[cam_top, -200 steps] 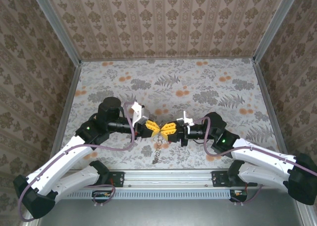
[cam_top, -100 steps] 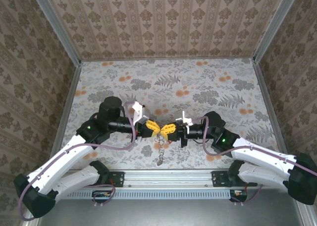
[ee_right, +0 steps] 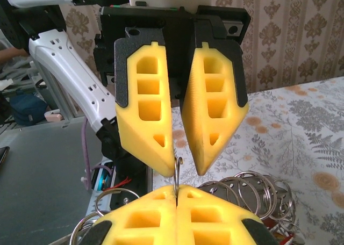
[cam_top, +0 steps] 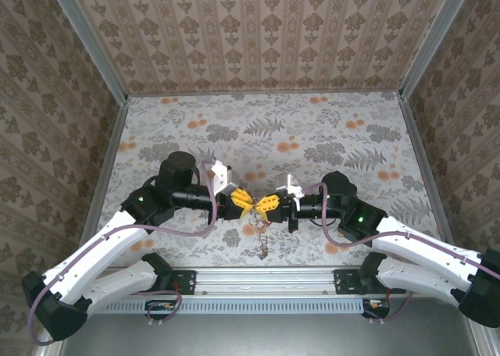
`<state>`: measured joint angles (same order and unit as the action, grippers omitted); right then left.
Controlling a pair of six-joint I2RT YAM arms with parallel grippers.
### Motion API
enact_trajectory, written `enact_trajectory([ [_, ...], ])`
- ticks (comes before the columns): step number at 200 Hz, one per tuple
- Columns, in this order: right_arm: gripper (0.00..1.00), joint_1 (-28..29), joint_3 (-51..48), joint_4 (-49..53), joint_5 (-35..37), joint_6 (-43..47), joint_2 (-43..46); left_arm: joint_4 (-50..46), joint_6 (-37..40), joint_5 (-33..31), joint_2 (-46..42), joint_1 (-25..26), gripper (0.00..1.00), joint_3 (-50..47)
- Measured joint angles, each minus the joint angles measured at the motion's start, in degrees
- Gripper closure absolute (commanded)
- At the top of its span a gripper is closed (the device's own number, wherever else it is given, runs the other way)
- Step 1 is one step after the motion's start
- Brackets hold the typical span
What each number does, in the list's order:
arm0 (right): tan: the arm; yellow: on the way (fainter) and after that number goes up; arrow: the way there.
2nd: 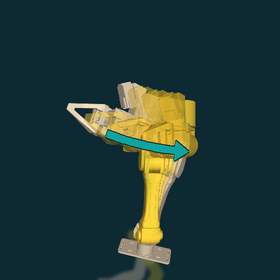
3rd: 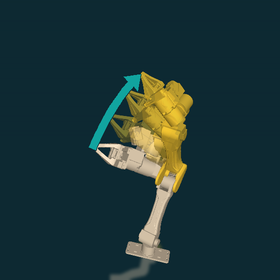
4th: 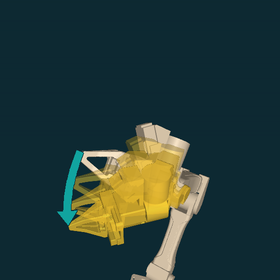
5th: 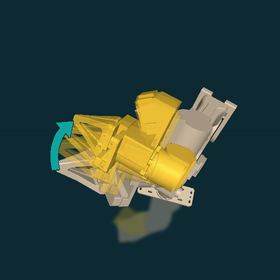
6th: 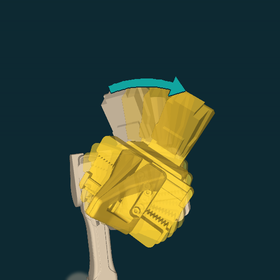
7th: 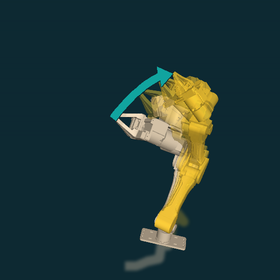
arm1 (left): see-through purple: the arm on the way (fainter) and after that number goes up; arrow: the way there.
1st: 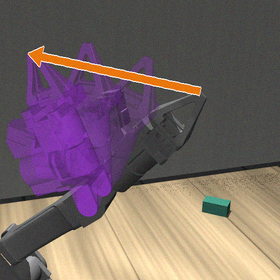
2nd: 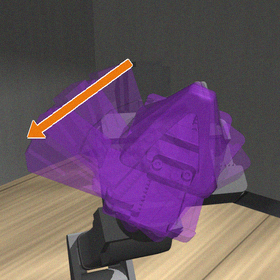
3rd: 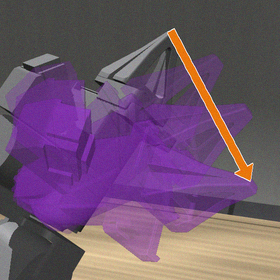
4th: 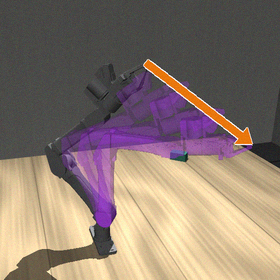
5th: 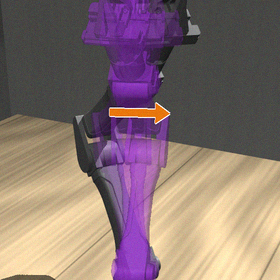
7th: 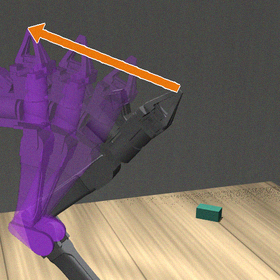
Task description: Put the keys on the keyring
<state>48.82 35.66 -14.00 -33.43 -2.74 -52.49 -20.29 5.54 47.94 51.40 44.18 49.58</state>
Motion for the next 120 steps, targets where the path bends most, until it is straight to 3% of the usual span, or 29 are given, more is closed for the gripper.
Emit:
enact_trajectory([
  [63, 1.00, 0.0, 0.0, 0.6, 0.0, 0.0, -0.2, -0.3, 0.2, 0.0, 1.2, 0.4, 0.80, 0.0],
  [120, 1.00, 0.0, 0.0, 0.5, 0.3, 0.0, -0.7, -0.7, 0.3, 0.3, 2.2, 0.5, 0.87, 0.1],
])
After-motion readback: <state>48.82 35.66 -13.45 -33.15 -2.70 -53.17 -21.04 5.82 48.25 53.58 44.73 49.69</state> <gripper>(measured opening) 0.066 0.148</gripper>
